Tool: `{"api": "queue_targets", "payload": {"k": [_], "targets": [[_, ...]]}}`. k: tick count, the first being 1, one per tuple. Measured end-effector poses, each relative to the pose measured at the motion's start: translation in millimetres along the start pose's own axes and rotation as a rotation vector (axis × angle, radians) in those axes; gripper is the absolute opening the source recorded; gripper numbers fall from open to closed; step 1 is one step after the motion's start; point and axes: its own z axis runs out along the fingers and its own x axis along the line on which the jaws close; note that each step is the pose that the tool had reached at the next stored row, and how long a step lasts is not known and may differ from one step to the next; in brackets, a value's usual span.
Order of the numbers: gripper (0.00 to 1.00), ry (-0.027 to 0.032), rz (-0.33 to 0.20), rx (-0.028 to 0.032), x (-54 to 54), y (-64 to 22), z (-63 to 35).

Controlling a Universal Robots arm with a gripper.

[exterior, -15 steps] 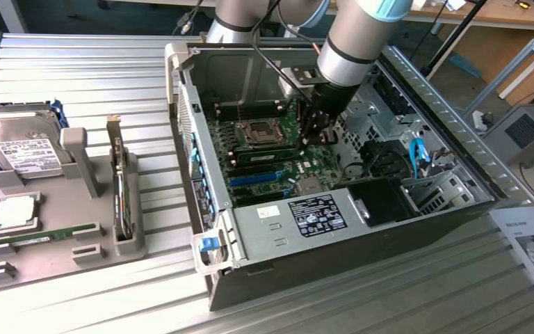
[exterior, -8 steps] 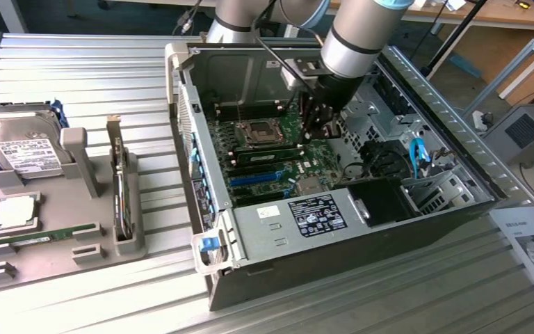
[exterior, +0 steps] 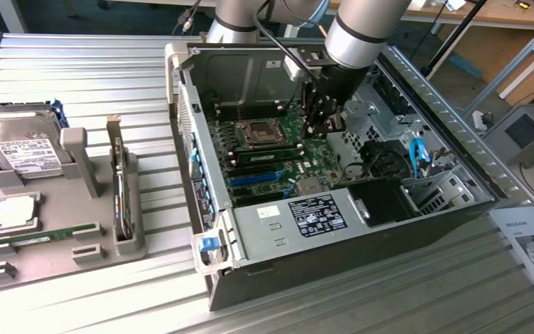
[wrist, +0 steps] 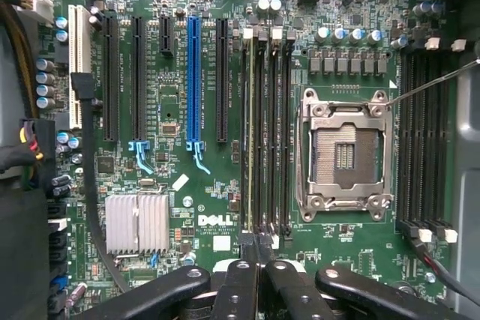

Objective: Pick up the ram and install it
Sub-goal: 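Press down the ram until it locks into place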

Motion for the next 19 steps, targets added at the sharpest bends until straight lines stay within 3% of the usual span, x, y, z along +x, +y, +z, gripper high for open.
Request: {"api": "queue_targets", "payload": {"k": [8,19], "targets": [[0.11,0.0002,0.000,-0.0001,0.0,1.8,-0.1],[0.11,0.0001,0.000,0.0059,-0.2,43.3,0.2]]}}
